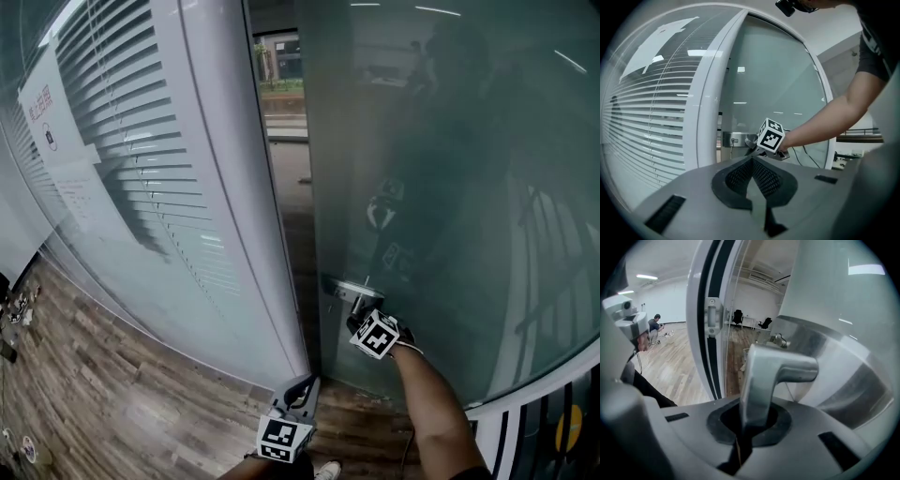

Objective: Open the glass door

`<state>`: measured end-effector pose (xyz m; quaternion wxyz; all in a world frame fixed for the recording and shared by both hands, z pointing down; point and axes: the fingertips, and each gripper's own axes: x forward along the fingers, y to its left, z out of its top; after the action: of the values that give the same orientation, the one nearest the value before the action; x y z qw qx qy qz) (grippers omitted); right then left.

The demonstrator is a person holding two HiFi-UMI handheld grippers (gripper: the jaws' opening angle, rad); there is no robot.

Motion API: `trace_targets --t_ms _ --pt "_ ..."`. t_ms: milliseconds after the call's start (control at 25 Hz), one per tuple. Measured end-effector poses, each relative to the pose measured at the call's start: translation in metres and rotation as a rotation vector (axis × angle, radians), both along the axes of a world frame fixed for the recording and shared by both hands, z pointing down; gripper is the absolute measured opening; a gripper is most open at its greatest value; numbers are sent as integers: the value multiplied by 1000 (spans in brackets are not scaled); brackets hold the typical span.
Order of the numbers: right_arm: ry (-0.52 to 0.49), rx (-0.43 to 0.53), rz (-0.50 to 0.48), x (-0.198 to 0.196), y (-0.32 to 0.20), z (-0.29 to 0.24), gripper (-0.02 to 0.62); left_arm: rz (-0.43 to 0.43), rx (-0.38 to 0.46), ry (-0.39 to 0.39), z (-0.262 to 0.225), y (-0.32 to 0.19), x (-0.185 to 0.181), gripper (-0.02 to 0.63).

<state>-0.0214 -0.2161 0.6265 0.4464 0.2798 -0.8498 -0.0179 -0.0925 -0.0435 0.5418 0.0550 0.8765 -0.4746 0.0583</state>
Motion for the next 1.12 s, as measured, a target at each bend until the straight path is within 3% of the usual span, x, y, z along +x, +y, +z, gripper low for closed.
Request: trace_targets --t_ms 600,880,1120 --pt "-45 -33 65 39 -102 0 14 8 -13 70 7 -115 59 3" --pt "-105 -33 154 98 -167 -10 14 48 -25 103 -12 -168 115 3" --pt "-101 -7 217 108 -211 -13 14 79 -60 95 -3 -193 97 3"
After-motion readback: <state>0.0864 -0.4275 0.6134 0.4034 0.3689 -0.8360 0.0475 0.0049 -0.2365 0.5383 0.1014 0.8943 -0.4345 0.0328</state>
